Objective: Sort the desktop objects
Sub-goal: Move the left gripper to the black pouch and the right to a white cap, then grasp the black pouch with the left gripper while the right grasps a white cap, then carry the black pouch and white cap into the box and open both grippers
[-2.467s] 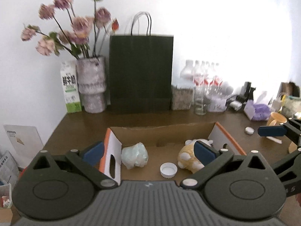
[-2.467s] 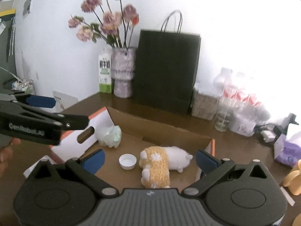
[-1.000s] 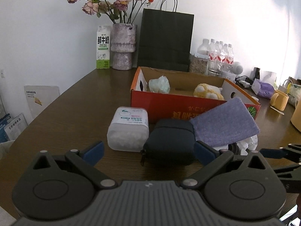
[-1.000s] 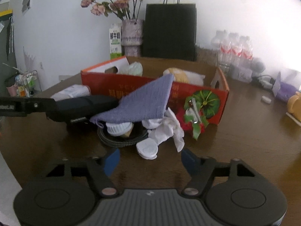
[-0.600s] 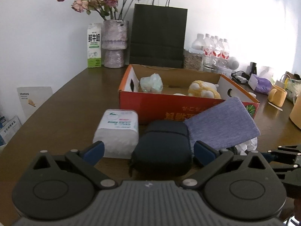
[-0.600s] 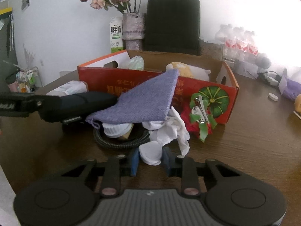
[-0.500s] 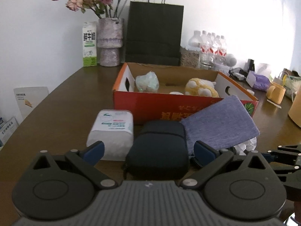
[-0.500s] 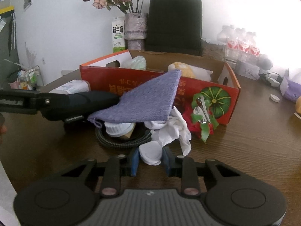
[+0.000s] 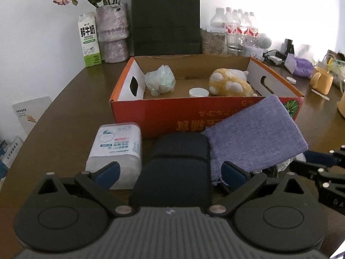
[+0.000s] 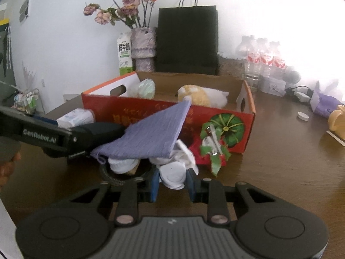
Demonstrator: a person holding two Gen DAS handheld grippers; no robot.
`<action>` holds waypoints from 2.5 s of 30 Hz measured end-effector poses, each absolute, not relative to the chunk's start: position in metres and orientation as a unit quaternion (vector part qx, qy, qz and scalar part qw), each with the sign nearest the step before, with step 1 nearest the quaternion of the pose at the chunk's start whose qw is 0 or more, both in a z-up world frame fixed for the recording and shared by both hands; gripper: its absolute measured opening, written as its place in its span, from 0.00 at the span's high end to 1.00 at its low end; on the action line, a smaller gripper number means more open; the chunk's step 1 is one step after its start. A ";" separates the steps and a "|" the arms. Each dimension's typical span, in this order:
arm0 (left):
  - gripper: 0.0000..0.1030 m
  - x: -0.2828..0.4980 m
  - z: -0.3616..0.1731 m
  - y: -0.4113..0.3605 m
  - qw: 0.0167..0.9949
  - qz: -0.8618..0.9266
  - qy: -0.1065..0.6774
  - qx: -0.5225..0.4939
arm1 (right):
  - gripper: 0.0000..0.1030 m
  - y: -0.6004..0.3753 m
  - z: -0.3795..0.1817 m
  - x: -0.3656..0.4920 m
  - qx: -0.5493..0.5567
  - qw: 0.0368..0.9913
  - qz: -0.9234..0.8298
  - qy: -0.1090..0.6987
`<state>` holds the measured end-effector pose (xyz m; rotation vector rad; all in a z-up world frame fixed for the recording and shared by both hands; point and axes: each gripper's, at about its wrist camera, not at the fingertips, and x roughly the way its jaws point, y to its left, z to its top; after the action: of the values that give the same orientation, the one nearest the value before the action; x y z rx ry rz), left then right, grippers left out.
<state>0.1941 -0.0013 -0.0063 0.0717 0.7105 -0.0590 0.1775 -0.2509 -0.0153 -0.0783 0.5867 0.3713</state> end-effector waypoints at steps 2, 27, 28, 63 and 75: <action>0.15 0.195 -0.006 -0.004 0.936 -0.023 0.350 0.044 | 0.75 -0.252 -0.014 0.178 -0.036 0.941 0.181 0.284; 0.31 0.213 -0.008 -0.002 0.916 -0.028 0.399 0.005 | 0.75 -0.263 -0.017 0.183 -0.021 0.941 0.185 0.282; 0.33 0.211 -0.007 -0.002 0.918 -0.027 0.395 0.007 | 0.75 -0.263 -0.017 0.184 -0.021 0.941 0.185 0.282; 0.39 0.199 -0.015 0.006 0.922 -0.034 0.386 -0.009 | 0.75 -0.257 -0.014 0.179 -0.036 0.940 0.184 0.286; 0.39 0.167 0.035 0.012 0.953 -0.050 0.299 -0.017 | 0.75 -0.259 0.011 0.171 -0.045 0.949 0.181 0.254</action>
<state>0.1668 0.0125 0.0354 -0.0341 0.6071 -0.1010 0.1709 -0.2588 0.0107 -0.0908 0.5178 0.3676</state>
